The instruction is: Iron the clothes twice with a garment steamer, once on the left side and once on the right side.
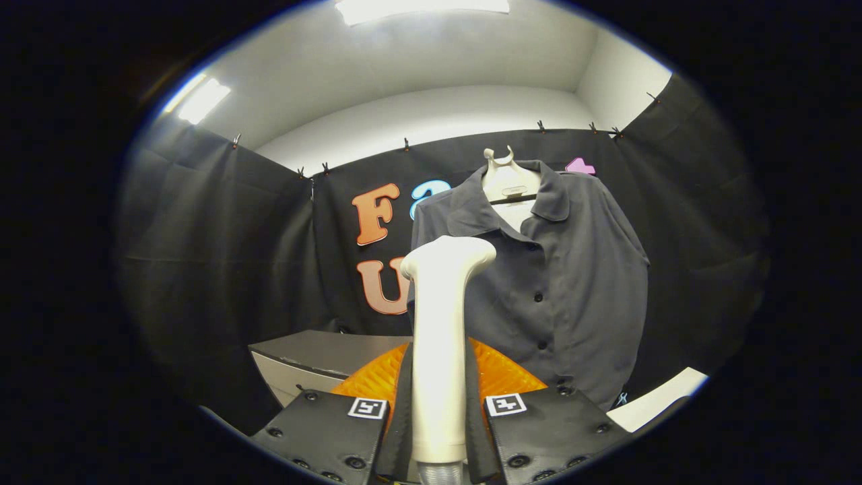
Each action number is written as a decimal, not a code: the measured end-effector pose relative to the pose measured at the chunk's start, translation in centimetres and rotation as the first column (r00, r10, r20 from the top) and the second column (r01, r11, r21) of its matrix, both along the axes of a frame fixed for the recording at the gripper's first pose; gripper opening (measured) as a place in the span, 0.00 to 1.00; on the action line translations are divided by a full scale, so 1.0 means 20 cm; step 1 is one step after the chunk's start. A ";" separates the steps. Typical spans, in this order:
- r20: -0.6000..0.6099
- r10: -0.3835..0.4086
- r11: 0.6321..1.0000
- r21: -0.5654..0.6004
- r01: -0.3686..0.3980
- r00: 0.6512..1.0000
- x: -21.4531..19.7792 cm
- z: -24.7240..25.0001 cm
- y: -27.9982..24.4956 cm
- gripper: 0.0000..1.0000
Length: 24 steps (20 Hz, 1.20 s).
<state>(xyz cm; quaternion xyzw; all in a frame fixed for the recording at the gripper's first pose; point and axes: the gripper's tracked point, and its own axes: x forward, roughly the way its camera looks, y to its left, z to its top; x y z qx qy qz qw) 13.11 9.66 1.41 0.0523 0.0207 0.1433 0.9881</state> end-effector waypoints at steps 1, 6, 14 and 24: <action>-0.010 -0.013 1.000 -0.005 0.013 1.000 0.01 -0.02 -0.03 0.40; -0.012 -0.027 1.000 -0.002 0.027 1.000 0.08 -0.04 -0.10 0.40; 0.003 -0.073 0.997 0.030 0.073 0.997 0.33 -0.07 -0.12 0.40; -0.003 -0.100 0.995 -0.011 0.100 0.995 0.51 -0.15 -0.11 0.40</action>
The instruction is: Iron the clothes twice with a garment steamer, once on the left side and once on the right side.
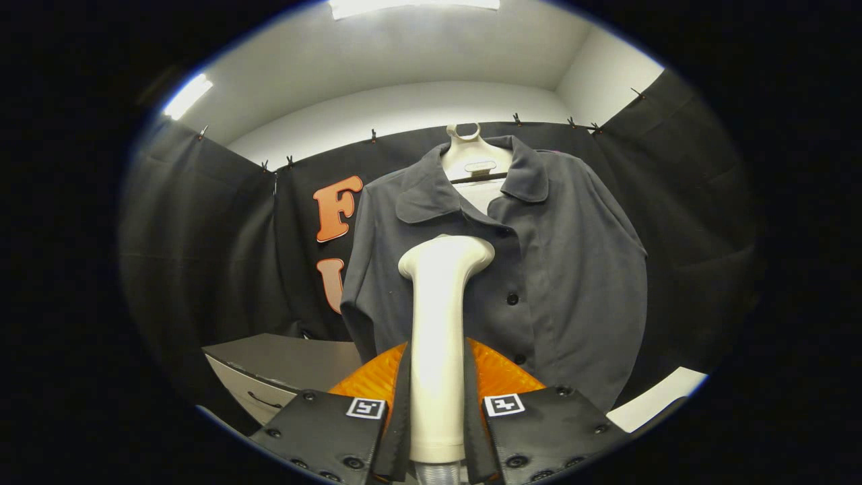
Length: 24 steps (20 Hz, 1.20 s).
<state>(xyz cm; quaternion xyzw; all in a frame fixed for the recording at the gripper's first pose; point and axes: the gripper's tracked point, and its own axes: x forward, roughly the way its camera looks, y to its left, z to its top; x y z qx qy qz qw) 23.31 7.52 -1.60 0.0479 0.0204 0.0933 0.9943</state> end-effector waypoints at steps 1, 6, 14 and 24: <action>0.002 -0.002 1.000 -0.004 0.002 1.000 0.00 0.00 0.00 0.40; 0.001 -0.009 1.000 -0.010 0.009 1.000 0.01 -0.03 0.00 0.40; -0.020 -0.040 0.999 -0.021 0.040 0.999 -0.03 -0.15 0.01 0.40; -0.069 -0.064 0.997 -0.046 0.061 0.996 -0.08 -0.32 -0.02 0.40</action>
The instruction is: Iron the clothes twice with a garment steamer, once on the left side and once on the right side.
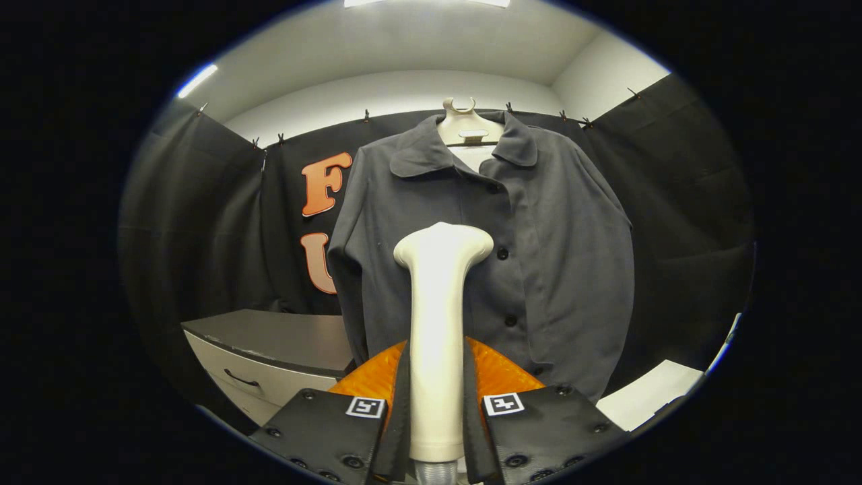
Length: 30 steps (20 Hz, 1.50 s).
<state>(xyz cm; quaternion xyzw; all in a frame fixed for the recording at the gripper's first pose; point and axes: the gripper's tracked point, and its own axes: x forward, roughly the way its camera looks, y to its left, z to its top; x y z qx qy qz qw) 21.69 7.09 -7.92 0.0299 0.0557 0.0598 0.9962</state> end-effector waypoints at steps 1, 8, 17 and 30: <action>-0.008 0.000 1.000 -0.003 0.000 1.000 -0.01 -0.03 0.00 0.40; -0.055 0.003 0.999 -0.048 -0.005 0.999 -0.09 -0.23 -0.04 0.40; -0.122 0.004 0.998 -0.057 -0.011 0.993 -0.20 -0.47 -0.04 0.40; -0.191 0.014 0.996 -0.080 -0.030 0.981 -0.35 -0.81 -0.07 0.40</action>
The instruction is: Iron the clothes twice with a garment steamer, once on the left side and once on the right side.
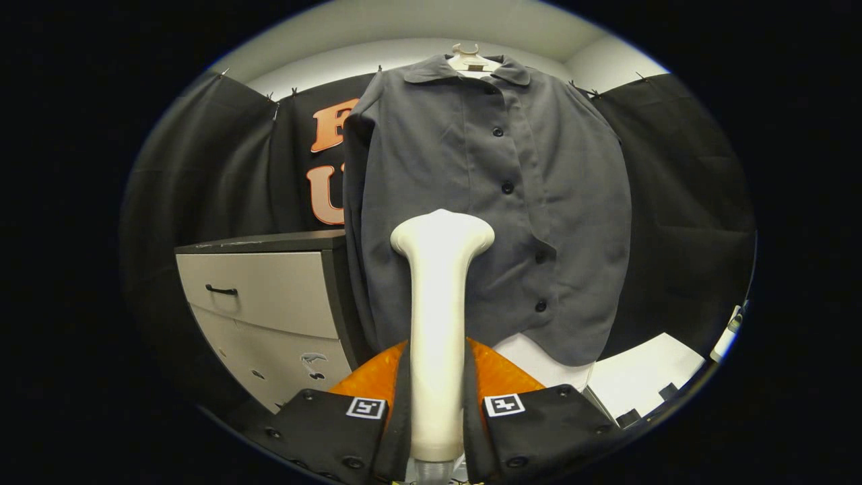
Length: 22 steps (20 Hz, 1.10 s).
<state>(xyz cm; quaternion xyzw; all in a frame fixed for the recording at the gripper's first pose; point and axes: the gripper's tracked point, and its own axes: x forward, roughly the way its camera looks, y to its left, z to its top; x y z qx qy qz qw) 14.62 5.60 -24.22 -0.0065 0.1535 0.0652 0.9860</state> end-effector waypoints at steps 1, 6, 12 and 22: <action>-0.006 0.000 1.000 -0.001 0.000 1.000 -0.01 -0.03 0.00 0.40; -0.040 -0.005 1.000 -0.009 0.004 0.999 -0.05 -0.18 0.00 0.40; -0.094 -0.024 1.000 -0.010 0.023 0.995 -0.11 -0.35 0.00 0.40; -0.102 -0.039 0.999 0.017 0.041 0.994 -0.23 -0.29 -0.02 0.40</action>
